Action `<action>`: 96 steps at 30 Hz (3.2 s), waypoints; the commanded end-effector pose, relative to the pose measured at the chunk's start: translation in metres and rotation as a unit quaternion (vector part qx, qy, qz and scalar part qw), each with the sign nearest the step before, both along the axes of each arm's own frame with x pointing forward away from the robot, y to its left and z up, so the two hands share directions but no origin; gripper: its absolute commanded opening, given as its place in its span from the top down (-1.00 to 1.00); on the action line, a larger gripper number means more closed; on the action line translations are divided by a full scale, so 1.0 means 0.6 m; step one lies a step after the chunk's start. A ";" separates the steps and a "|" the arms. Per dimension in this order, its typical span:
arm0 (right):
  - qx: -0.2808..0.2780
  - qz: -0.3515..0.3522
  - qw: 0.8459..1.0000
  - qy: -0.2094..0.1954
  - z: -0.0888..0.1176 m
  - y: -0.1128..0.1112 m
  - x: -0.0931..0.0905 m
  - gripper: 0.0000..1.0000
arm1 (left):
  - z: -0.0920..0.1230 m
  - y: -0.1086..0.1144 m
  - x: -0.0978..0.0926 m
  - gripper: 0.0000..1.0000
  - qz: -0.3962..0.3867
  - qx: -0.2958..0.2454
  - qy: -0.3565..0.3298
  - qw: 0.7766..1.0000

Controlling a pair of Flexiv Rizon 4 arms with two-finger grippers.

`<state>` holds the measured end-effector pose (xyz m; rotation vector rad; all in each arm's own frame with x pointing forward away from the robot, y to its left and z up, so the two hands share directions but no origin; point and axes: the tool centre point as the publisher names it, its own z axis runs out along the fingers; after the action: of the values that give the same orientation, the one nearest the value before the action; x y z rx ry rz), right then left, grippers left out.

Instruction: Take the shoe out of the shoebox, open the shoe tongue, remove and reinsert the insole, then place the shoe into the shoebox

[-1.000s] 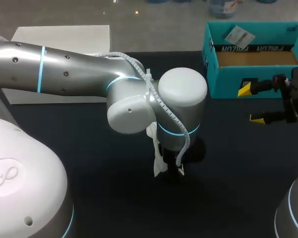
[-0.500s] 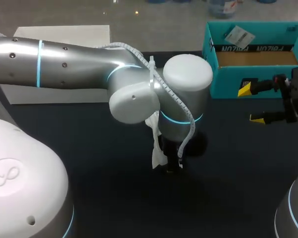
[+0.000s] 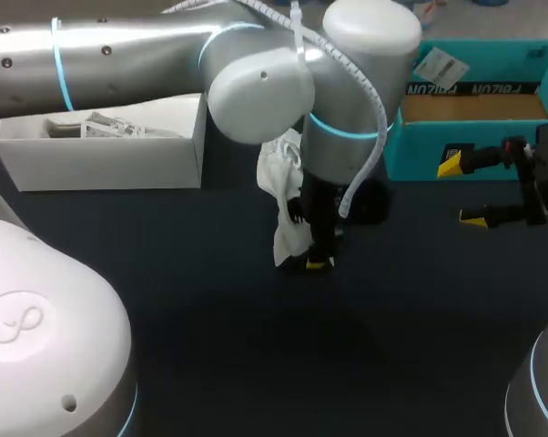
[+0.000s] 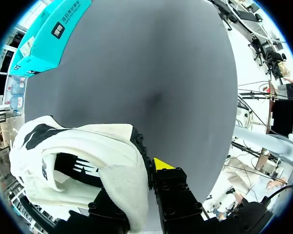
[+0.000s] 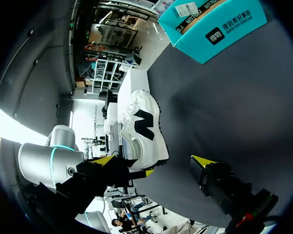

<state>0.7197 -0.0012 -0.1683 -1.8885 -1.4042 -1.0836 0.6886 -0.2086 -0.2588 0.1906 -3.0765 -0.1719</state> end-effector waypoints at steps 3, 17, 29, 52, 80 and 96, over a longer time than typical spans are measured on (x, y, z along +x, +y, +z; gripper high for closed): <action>-0.001 -0.001 1.000 0.001 0.000 0.001 -0.001 -1.00 | 0.114 -0.007 0.018 1.00 0.014 -0.025 -0.003 1.000; -0.001 -0.001 1.000 0.001 0.000 0.001 -0.001 -1.00 | 0.184 -0.027 0.027 1.00 0.049 -0.049 -0.007 0.998; -0.001 -0.001 1.000 0.001 0.000 0.001 -0.001 -1.00 | 0.184 -0.027 0.027 1.00 0.049 -0.049 -0.007 0.998; -0.001 -0.001 1.000 0.001 0.000 0.001 -0.001 -1.00 | 0.187 0.074 0.154 1.00 0.021 -0.048 0.012 0.999; -0.001 -0.001 1.000 0.001 0.000 0.001 -0.001 -1.00 | 0.162 0.349 0.392 1.00 0.021 -0.047 0.026 0.998; -0.001 -0.001 1.000 0.001 0.000 0.001 -0.001 -1.00 | 0.153 0.489 0.489 1.00 -0.014 0.010 0.034 0.999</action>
<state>0.7197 -0.0012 -0.1683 -1.8884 -1.4042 -1.0837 0.9714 0.0817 -0.1681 0.1487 -3.0267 -0.1990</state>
